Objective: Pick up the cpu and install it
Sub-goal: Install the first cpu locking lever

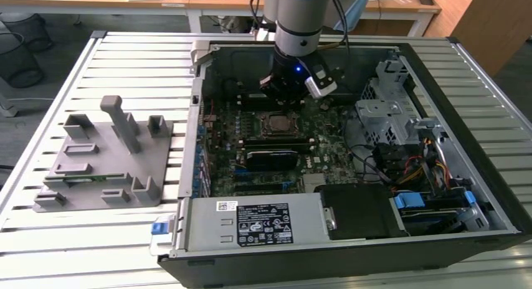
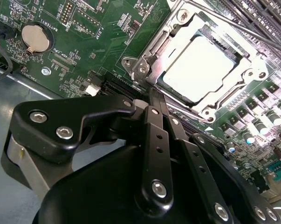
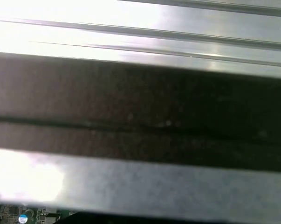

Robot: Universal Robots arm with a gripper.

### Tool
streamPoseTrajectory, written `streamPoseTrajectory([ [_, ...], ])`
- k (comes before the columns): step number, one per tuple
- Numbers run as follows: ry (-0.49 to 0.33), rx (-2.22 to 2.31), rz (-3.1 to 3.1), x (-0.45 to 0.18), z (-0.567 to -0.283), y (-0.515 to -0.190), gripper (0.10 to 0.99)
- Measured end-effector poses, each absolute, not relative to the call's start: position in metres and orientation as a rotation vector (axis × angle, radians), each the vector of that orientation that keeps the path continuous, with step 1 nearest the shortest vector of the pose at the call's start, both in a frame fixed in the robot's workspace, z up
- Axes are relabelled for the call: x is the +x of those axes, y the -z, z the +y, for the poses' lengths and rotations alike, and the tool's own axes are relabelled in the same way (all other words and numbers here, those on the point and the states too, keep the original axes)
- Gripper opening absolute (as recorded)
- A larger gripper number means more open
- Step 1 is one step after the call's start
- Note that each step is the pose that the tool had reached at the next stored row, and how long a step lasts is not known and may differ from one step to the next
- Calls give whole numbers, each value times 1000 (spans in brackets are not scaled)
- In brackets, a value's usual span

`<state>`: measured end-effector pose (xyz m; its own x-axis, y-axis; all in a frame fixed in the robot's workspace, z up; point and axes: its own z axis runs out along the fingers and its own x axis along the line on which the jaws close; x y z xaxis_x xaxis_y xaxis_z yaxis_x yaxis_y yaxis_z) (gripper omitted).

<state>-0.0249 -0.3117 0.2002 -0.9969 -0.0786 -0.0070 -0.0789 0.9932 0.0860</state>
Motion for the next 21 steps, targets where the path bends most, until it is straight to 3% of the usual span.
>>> streamPoseTrajectory([
  [11,-70,-124,3137,-24,-311,-197,106],
  [21,-75,-124,3137,-23,-311,-195,106],
])
